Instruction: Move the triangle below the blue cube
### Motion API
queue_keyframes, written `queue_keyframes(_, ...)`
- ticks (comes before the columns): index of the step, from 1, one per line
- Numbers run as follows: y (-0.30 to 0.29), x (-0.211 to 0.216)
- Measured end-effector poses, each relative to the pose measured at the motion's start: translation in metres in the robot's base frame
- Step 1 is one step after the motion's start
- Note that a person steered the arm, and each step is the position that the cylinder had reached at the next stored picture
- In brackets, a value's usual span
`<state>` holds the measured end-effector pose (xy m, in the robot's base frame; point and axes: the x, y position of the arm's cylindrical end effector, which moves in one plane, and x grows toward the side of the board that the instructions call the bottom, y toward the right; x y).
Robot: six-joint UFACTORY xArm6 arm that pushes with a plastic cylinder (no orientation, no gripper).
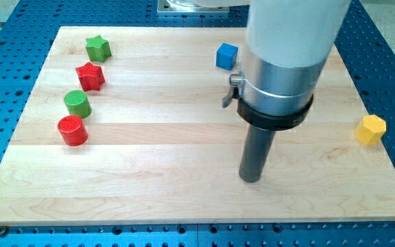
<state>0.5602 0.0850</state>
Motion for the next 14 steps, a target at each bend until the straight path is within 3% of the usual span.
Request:
queue_keyframes(4,0.002,0.000)
queue_keyframes(5,0.046,-0.018)
queue_keyframes(7,0.098,-0.140)
queue_keyframes(8,0.134,-0.177)
queue_keyframes(10,0.114,-0.194)
queue_keyframes(11,0.136,-0.204)
queue_keyframes(12,0.111,-0.219)
queue_keyframes(14,0.039,-0.200)
